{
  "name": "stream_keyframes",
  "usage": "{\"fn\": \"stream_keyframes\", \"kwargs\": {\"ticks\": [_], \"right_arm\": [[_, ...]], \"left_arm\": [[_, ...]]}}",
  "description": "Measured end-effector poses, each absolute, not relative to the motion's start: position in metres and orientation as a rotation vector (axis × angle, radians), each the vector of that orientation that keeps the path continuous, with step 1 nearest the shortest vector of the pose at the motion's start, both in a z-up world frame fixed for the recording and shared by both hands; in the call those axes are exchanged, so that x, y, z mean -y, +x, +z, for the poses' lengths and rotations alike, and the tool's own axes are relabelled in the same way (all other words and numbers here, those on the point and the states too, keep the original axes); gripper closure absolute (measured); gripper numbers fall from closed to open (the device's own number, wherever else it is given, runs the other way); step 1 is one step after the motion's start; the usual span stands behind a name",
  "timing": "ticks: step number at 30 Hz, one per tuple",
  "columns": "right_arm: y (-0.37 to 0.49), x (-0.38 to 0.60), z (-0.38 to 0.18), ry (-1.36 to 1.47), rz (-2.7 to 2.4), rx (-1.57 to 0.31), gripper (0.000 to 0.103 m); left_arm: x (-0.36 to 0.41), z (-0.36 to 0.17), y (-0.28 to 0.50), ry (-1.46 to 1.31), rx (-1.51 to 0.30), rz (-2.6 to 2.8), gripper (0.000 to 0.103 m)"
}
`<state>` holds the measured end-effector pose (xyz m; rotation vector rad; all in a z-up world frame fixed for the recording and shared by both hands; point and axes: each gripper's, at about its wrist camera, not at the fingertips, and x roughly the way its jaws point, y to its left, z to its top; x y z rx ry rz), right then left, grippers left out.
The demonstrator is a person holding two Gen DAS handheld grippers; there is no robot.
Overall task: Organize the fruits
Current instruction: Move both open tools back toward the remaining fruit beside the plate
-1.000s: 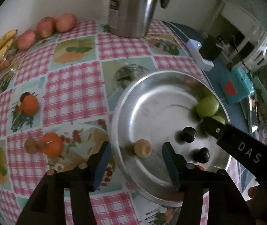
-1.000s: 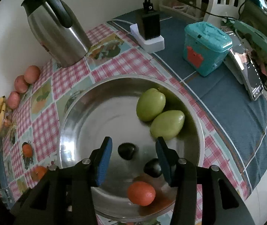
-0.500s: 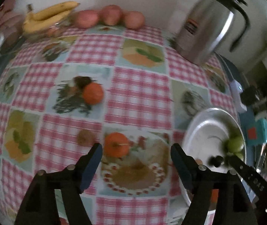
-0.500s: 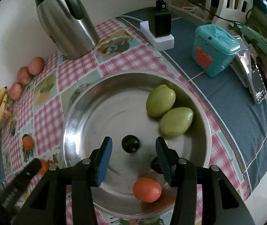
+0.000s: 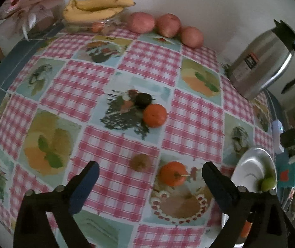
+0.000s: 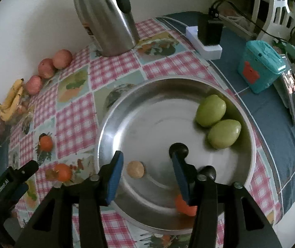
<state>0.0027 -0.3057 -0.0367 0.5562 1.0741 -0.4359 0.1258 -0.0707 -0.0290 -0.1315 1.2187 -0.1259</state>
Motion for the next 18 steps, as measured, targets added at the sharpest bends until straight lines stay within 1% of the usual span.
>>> {"fn": "stream_keyframes", "kwargs": {"ticks": [1,5,7,8,9,10,18], "right_arm": [[0.003,0.304,-0.036,0.547,-0.436,-1.074,0.036],[0.004,0.301,-0.037,0.539,-0.433,-1.08,0.035],[0.005,0.301,-0.039,0.533,-0.437,-1.089,0.032],[0.005,0.3,-0.04,0.53,-0.44,-1.091,0.027],[0.006,0.3,-0.04,0.526,-0.443,-1.091,0.019],[0.006,0.3,-0.04,0.526,-0.444,-1.09,0.018],[0.005,0.296,-0.039,0.532,-0.441,-1.067,0.018]], "left_arm": [[0.068,-0.029,0.126,-0.131,-1.218,-0.119,0.001],[0.062,-0.03,0.127,-0.109,-1.212,-0.087,0.0],[0.06,-0.03,0.127,-0.093,-1.209,-0.075,0.0],[0.059,-0.03,0.127,-0.086,-1.206,-0.07,0.0],[0.058,-0.03,0.126,-0.076,-1.201,-0.065,0.0],[0.057,-0.03,0.126,-0.07,-1.198,-0.063,0.0],[0.05,-0.025,0.125,-0.008,-1.161,-0.051,0.0]]}}
